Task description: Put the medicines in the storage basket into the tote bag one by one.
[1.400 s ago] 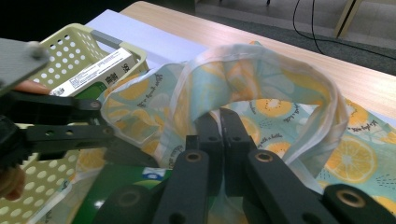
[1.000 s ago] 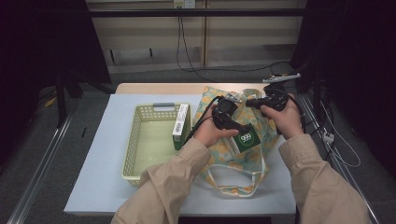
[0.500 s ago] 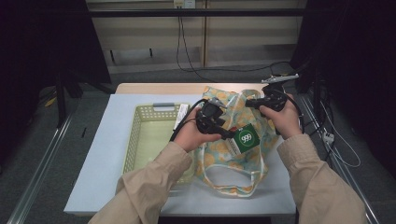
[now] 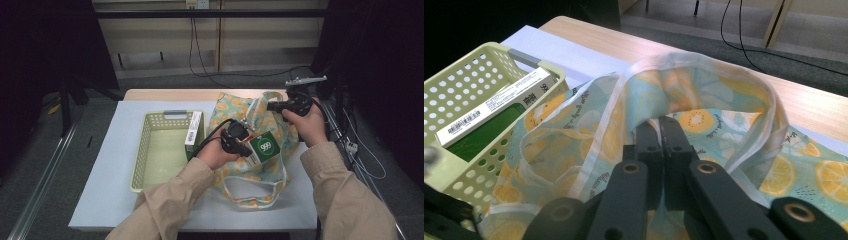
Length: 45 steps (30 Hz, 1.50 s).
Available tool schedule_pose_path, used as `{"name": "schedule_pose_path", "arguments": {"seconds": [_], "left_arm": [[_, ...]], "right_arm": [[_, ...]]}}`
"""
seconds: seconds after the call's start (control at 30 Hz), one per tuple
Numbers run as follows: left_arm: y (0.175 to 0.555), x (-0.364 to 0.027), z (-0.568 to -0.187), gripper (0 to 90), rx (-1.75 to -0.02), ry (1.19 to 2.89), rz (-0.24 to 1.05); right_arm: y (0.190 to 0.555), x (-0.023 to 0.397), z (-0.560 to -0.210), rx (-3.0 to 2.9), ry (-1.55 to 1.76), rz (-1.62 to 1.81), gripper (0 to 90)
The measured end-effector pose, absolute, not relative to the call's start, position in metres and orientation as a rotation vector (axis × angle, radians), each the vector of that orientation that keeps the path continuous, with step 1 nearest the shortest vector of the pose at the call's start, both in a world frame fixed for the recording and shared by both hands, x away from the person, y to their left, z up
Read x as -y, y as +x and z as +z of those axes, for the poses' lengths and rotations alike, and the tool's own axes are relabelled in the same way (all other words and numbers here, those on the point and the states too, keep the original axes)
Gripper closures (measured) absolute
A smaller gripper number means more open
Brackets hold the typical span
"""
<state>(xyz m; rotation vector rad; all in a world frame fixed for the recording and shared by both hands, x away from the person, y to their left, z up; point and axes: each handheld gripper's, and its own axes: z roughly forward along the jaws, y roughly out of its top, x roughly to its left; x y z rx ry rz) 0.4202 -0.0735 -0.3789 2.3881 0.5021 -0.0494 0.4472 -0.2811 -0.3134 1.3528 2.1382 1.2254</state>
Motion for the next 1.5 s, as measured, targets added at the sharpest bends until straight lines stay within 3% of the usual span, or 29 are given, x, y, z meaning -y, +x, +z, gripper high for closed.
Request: {"name": "schedule_pose_path", "arguments": {"seconds": [0.1, 0.27, 0.57, 0.77, 1.07, 1.5], "left_arm": [[0.424, 0.09, -0.384, 88.2, -0.535, 2.327, -0.024], [0.426, 0.104, -0.381, 78.3, -0.569, 2.242, -0.012], [0.425, 0.072, -0.359, 40.5, -0.626, 2.233, -0.021], [0.424, 0.041, -0.341, 26.2, -0.647, 2.235, 0.033], [0.429, -0.009, -0.322, 18.4, -0.71, 2.218, 0.123], [0.437, -0.071, -0.316, 14.6, -0.804, 2.207, 0.215]], "right_arm": [[0.447, 0.282, -0.314, -2.137, 1.354, 1.226, 89.9], [0.447, 0.282, -0.316, -2.147, 1.355, 1.218, 90.0], [0.444, 0.285, -0.324, -2.153, 1.367, 1.217, 89.9], [0.442, 0.286, -0.329, -2.148, 1.379, 1.21, 89.9], [0.442, 0.282, -0.332, -2.154, 1.378, 1.204, 89.9], [0.443, 0.276, -0.325, -2.15, 1.368, 1.206, 89.9]]}}
